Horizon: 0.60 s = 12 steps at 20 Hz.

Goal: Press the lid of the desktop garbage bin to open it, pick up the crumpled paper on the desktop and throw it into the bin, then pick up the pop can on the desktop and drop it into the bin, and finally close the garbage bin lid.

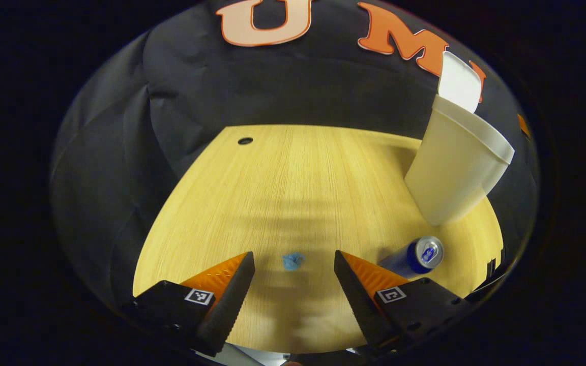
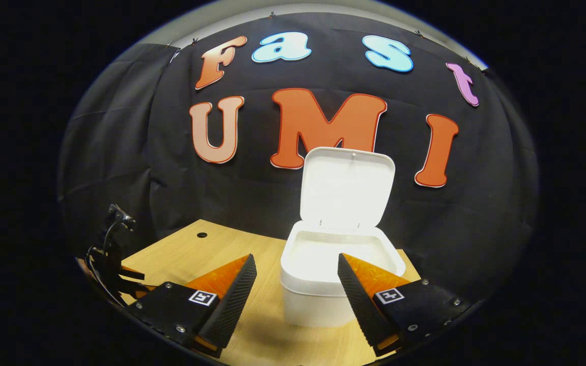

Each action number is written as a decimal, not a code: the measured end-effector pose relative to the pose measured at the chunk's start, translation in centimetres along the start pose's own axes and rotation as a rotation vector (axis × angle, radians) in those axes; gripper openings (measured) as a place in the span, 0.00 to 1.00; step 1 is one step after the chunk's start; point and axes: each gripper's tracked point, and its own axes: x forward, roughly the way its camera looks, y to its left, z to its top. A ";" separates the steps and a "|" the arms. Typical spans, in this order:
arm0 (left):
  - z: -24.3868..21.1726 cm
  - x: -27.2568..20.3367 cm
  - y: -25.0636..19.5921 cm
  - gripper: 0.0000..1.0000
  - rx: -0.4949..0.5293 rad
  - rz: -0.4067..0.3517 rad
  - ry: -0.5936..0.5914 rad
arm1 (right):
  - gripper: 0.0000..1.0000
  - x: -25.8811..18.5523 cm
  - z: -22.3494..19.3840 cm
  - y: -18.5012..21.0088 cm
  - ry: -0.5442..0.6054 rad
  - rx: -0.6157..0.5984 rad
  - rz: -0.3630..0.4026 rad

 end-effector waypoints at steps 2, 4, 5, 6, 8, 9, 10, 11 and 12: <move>-0.5 0.6 0.6 1.00 0.005 -0.021 0.044 | 0.97 -0.2 -1.2 1.4 0.026 -0.004 -0.002; -0.3 1.3 1.3 1.00 0.003 -0.042 0.082 | 0.97 -0.5 -2.6 2.6 0.055 -0.005 -0.005; 0.1 1.6 1.6 1.00 -0.001 -0.050 0.100 | 0.98 -0.6 -3.3 3.2 0.069 -0.003 -0.005; 0.6 2.0 1.9 1.00 -0.003 -0.058 0.116 | 0.98 -0.8 -4.1 3.8 0.090 -0.001 -0.004; 2.2 2.8 2.2 1.00 0.004 -0.077 0.147 | 0.98 -1.2 -5.8 4.6 0.130 0.002 -0.010; 3.5 3.2 2.3 0.98 0.013 -0.089 0.164 | 0.98 -1.3 -7.0 5.0 0.156 0.007 -0.014; 4.7 3.6 2.3 0.98 0.018 -0.097 0.176 | 0.98 -1.4 -7.6 5.4 0.172 0.013 -0.015; 5.9 4.0 2.4 0.98 0.020 -0.102 0.187 | 0.98 -1.5 -8.3 5.9 0.187 0.021 -0.009; 7.9 4.6 2.6 0.98 0.025 -0.104 0.206 | 0.98 -1.9 -9.5 6.6 0.211 0.028 -0.004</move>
